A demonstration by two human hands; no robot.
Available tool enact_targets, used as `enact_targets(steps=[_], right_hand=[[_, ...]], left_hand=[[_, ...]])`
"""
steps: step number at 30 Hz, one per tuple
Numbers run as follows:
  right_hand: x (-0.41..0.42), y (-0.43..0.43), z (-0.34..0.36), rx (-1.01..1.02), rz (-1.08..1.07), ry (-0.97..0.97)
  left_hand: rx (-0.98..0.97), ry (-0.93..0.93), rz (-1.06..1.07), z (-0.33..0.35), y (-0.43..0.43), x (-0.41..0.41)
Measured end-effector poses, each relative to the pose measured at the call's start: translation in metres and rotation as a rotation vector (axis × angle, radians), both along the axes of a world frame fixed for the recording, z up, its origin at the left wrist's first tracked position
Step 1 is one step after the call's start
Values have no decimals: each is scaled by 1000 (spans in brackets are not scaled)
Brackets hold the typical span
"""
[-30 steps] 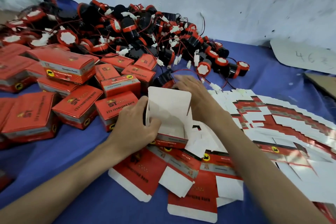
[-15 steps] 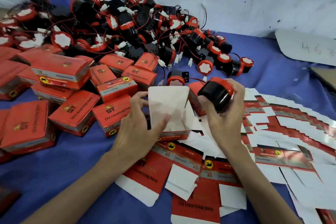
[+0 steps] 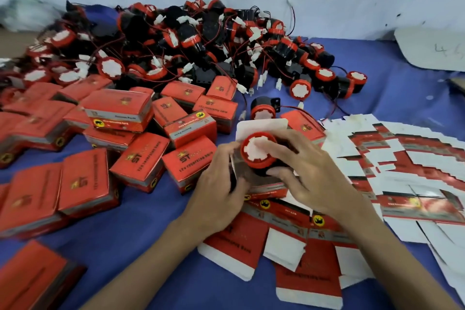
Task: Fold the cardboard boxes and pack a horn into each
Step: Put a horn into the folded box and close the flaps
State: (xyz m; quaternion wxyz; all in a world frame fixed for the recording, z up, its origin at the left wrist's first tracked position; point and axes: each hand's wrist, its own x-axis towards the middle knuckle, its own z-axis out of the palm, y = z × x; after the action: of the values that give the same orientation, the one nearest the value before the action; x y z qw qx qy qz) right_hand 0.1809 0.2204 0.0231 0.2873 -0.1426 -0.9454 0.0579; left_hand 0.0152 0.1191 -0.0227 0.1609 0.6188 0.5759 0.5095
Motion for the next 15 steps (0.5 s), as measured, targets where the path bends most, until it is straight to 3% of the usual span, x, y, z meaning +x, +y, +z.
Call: enact_targets(steps=[6, 12, 15], right_hand=[[0, -5, 6, 153, -77, 79], [-1, -15, 16, 126, -28, -201], [6, -12, 22, 18, -2, -314]], left_hand=[[63, -172, -45, -1, 3, -1], [49, -38, 57, 1, 9, 5], [14, -50, 53, 0, 10, 6]])
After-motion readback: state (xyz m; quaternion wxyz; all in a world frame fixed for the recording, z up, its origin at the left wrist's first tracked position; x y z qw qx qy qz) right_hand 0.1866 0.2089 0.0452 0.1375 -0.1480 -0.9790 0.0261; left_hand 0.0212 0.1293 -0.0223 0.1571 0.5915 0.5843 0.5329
